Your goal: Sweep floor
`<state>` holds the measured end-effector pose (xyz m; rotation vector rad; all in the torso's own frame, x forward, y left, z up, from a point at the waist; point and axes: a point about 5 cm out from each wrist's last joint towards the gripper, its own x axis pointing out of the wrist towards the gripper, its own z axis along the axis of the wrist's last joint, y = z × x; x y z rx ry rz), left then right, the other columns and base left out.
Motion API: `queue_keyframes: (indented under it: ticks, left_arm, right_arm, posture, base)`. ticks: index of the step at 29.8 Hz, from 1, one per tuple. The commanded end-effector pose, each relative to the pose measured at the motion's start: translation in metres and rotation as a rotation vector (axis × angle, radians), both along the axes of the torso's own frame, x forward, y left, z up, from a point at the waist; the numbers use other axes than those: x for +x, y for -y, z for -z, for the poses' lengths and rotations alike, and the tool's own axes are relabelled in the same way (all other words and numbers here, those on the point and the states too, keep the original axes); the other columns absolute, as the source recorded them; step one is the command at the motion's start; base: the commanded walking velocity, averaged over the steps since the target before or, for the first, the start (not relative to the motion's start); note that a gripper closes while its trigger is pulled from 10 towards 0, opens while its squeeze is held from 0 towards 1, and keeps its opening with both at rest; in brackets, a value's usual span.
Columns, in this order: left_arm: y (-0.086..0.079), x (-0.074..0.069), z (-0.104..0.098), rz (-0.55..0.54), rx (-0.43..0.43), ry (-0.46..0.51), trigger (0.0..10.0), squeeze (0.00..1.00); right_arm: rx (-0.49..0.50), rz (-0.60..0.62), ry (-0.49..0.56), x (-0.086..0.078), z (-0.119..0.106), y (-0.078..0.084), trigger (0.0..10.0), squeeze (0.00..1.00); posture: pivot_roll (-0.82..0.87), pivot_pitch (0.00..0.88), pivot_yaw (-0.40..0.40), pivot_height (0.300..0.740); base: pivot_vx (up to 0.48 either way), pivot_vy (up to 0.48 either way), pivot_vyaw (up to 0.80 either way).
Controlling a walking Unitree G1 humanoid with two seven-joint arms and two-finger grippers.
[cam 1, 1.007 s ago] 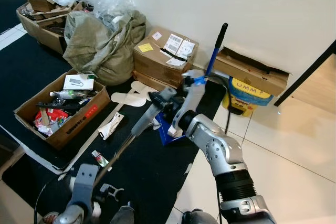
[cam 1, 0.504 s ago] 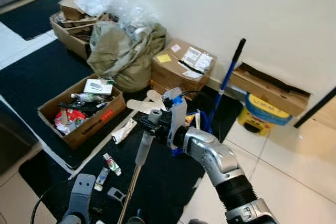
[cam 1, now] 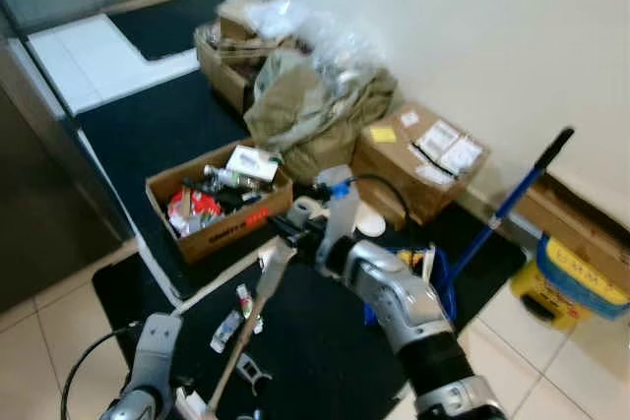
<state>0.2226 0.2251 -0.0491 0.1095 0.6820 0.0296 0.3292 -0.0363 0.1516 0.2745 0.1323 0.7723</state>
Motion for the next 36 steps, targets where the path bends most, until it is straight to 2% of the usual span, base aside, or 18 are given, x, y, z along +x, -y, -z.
queue_keyframes:
  ticks: [1, 5, 12, 14, 23, 26, 31, 36]
  left_arm:
    - [0.002, -0.010, 0.007, -0.016, -0.016, -0.040, 10.0, 0.00]
    - [0.005, -0.006, 0.006, -0.007, -0.025, -0.032, 10.0, 0.00]
    - [0.006, -0.005, 0.006, 0.000, -0.029, -0.035, 10.0, 0.00]
    - [0.006, -0.007, 0.007, 0.001, -0.031, -0.043, 10.0, 0.00]
    - [0.008, -0.006, 0.007, 0.007, -0.040, -0.041, 10.0, 0.00]
    - [0.010, -0.004, 0.006, 0.021, -0.053, -0.037, 10.0, 0.00]
    - [0.012, -0.004, 0.006, 0.032, -0.059, -0.048, 10.0, 0.00]
    - [0.012, -0.003, 0.005, 0.032, -0.038, -0.036, 10.0, 0.00]
  right_arm:
    - [0.073, 0.036, -0.005, 0.002, -0.001, 0.006, 10.0, 0.00]
    - [0.065, 0.095, -0.008, 0.007, 0.001, 0.013, 10.0, 0.00]
    - [0.036, 0.074, -0.042, 0.004, 0.011, 0.015, 10.0, 0.00]
    - [0.033, 0.101, -0.061, 0.003, 0.016, 0.016, 10.0, 0.00]
    - [0.031, 0.111, -0.076, 0.002, 0.021, 0.011, 10.0, 0.00]
    - [-0.026, 0.124, -0.094, 0.001, 0.027, 0.006, 10.0, 0.00]
    - [-0.041, 0.131, -0.111, 0.000, 0.032, 0.004, 10.0, 0.00]
    - [-0.085, 0.154, -0.130, -0.004, 0.039, 0.000, 10.0, 0.00]
  posture:
    - [-0.04, 0.084, 0.018, 0.740]
    - [-0.04, 0.077, 0.022, 0.740]
    - [-0.05, 0.072, 0.025, 0.740]
    - [-0.05, 0.073, 0.026, 0.740]
    - [-0.04, 0.076, 0.027, 0.740]
    - [-0.04, 0.079, 0.030, 0.740]
    - [-0.05, 0.084, 0.035, 0.740]
    - [-0.05, 0.097, 0.035, 0.740]
  base:
    - [0.000, 0.000, 0.77]
    - [0.000, 0.000, 0.77]
    - [0.000, 0.000, 0.79]
    - [0.000, 0.000, 0.80]
    - [0.000, 0.000, 0.80]
    - [0.000, 0.000, 0.00]
    - [0.000, -0.384, 0.00]
    - [0.000, 0.000, 0.00]
